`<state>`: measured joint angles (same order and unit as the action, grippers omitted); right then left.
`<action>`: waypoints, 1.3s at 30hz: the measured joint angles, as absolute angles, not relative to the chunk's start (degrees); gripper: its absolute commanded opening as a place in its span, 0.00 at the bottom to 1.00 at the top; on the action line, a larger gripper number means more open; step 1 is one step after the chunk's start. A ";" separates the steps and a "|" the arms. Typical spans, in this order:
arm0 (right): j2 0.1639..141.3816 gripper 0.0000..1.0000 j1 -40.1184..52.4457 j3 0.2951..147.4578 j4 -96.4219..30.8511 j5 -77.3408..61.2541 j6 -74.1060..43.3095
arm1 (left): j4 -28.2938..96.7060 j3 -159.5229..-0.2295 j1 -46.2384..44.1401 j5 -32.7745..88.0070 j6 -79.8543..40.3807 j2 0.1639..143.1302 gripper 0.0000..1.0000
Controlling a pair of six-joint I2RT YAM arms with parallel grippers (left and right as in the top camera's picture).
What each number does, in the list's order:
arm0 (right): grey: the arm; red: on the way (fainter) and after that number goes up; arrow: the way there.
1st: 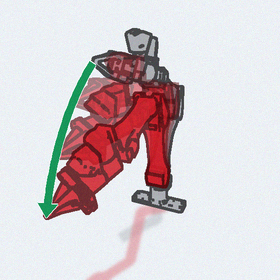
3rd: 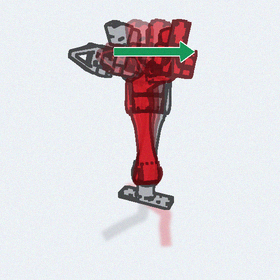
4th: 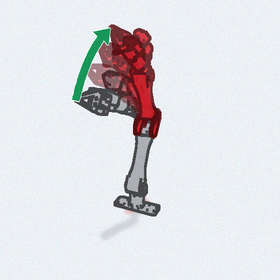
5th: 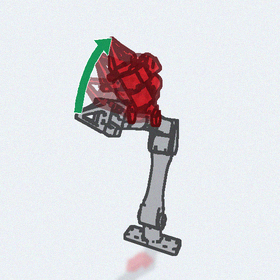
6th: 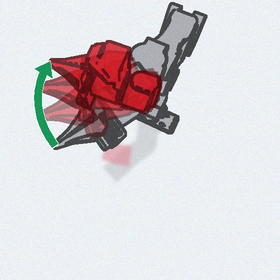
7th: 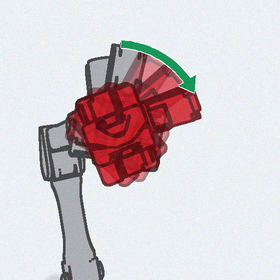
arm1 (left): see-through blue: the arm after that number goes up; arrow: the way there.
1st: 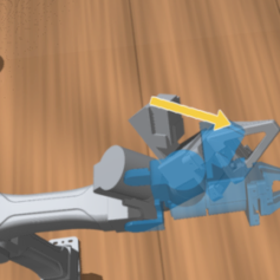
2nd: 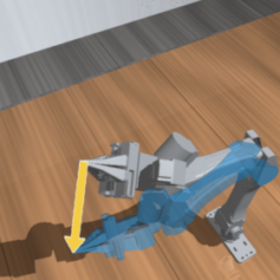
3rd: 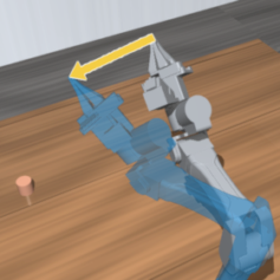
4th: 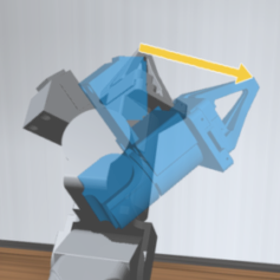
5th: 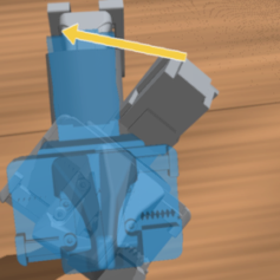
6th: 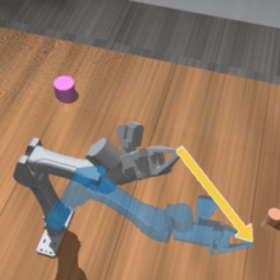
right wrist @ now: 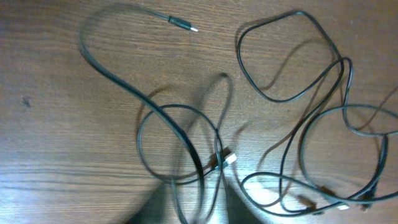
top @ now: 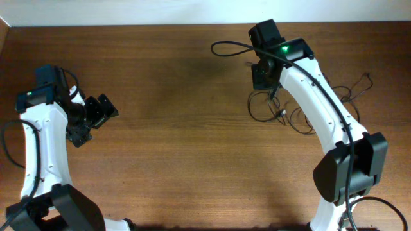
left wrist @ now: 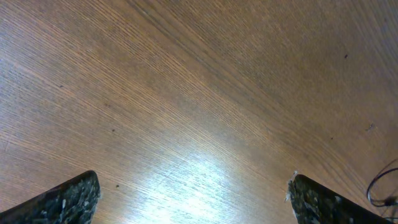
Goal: Untangle cables
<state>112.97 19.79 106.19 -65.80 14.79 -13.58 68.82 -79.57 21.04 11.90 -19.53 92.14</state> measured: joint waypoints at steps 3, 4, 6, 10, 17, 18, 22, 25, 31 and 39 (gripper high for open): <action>113.01 0.99 19.68 106.19 -65.80 14.81 -13.37 | 68.79 -79.57 21.04 11.90 -19.53 92.14 0.99; 113.01 0.98 19.51 106.19 -65.82 14.83 -13.41 | 68.82 -79.57 21.04 11.90 -19.55 92.14 0.99; 113.01 0.99 19.07 106.19 -66.00 14.81 -13.50 | 68.82 -79.57 21.04 11.90 -19.55 92.14 0.99; 113.06 0.99 18.50 106.19 -66.89 14.81 -13.52 | 68.82 -79.57 21.04 11.90 -19.53 92.14 0.99; 113.12 0.99 18.50 106.19 -66.89 14.81 -13.50 | 68.82 -79.57 21.04 11.90 -19.53 92.14 0.99; 113.12 0.99 18.50 106.19 -66.89 14.81 -13.52 | 68.82 -79.57 21.04 11.90 -19.53 92.14 0.99; 113.12 0.99 18.50 106.19 -66.89 14.81 -13.54 | 68.82 -79.57 21.04 11.90 -19.53 92.14 0.99; 113.12 0.99 18.50 106.19 -66.89 14.81 -13.52 | 68.82 -79.57 21.04 11.90 -19.55 92.14 0.99; 113.12 0.99 18.50 106.19 -66.89 14.81 -13.54 | 68.82 -79.57 21.04 11.90 -19.53 92.14 0.99; 113.16 0.99 18.50 106.19 -67.11 14.81 -13.50 | 68.84 -80.07 21.08 11.73 -19.55 60.10 0.99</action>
<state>113.16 18.50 106.19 -67.11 14.81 -13.50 68.84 -80.07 21.08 11.73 -19.55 60.10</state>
